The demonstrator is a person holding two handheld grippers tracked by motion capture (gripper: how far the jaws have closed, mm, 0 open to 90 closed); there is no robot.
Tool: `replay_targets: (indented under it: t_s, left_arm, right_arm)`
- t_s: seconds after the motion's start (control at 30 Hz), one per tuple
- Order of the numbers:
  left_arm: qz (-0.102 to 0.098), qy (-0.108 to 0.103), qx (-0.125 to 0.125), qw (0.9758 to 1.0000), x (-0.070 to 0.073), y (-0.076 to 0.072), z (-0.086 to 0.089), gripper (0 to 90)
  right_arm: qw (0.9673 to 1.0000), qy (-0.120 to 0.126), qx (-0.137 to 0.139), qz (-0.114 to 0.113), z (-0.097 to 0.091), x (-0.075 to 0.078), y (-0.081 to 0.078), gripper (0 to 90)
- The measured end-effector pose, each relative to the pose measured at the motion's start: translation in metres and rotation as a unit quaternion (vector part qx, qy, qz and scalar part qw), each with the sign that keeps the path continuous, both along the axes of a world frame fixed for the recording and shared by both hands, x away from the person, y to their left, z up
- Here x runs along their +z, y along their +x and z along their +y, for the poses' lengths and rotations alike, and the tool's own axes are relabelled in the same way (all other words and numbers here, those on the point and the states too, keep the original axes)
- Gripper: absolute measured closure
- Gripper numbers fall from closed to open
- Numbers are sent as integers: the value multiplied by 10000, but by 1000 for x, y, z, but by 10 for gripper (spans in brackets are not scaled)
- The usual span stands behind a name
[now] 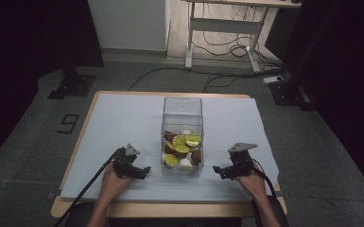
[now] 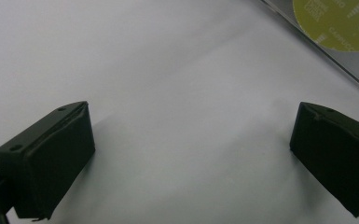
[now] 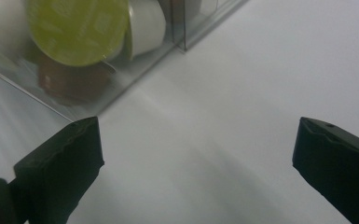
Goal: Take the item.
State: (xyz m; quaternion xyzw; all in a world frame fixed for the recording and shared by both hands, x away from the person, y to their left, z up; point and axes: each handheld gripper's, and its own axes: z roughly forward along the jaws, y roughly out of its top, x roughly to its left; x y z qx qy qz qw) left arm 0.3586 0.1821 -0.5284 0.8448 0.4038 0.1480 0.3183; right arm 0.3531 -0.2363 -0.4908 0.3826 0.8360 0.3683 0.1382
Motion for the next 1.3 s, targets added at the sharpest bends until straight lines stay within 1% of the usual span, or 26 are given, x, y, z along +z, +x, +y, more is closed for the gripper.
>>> replay_targets:
  t_s: [0.03, 0.07, 0.13, 0.2, 0.33, 0.37, 0.4, 0.43, 0.47, 0.6, 0.7, 0.87, 0.93, 1.0, 1.03, 1.07, 1.13, 1.23, 1.27, 1.3]
  left_arm:
    - [1, 0, 0, 10000, 0, 0, 0, 0]
    - [-1, -4, 3, 10000, 0, 0, 0, 0]
    - [-1, -3, 2, 10000, 0, 0, 0, 0]
    - [1, -3, 0, 10000, 0, 0, 0, 0]
    - [2, 3, -3, 10000, 0, 0, 0, 0]
    - [2, 4, -3, 10000, 0, 0, 0, 0]
    - [2, 5, -3, 10000, 0, 0, 0, 0]
    - [1, 5, -2, 10000, 0, 0, 0, 0]
    - [1, 4, -2, 10000, 0, 0, 0, 0]
    - [0, 3, -1, 10000, 0, 0, 0, 0]
    - [0, 3, -1, 10000, 0, 0, 0, 0]
    - [2, 10, -6, 10000, 0, 0, 0, 0]
    - [2, 11, -7, 10000, 0, 0, 0, 0]
    - [1, 6, -2, 10000, 0, 0, 0, 0]
    - [2, 3, -4, 10000, 0, 0, 0, 0]
    - [3, 4, -4, 10000, 0, 0, 0, 0]
    - [1, 5, -1, 10000, 0, 0, 0, 0]
    - [1, 6, -2, 10000, 0, 0, 0, 0]
    - [0, 2, -3, 10000, 0, 0, 0, 0]
    - [0, 3, -3, 10000, 0, 0, 0, 0]
  right_arm:
    - [9999, -108, 12, -107, 1, 5, -1, 27]
    - [9998, -136, 19, -175, 2, 8, -2, 31]
    - [9997, -140, 24, -217, 2, 10, -2, 33]
    - [9996, -86, 49, -280, 2, 14, -3, 44]
    - [9996, -38, 35, -292, 3, 19, -4, 50]
    - [9995, -22, 56, -309, 3, 22, -4, 53]
    - [9995, 61, 86, -308, 4, 27, -5, 54]
    - [9995, 61, 86, -308, 4, 27, -5, 54]
    - [9995, 113, 103, -289, 5, 29, -5, 51]
    - [9992, 147, 196, -330, 10, 38, -6, 44]
    - [9988, 138, 315, -343, 16, 45, -6, 42]
    - [9980, 104, 558, -292, 29, 55, -6, 44]
    - [9977, 88, 604, -298, 34, 58, -7, 59]
    - [9973, 126, 655, -312, 38, 61, -6, 80]
    - [9970, 164, 691, -315, 40, 62, -6, 98]
    - [9965, 150, 768, -295, 44, 64, -4, 131]
    - [9961, 124, 815, -307, 47, 65, -3, 131]
    - [9952, 166, 927, -279, 55, 67, -1, 142]
    - [9948, 110, 967, -285, 62, 68, 0, 152]
    - [9948, 110, 967, -285, 62, 68, 0, 152]
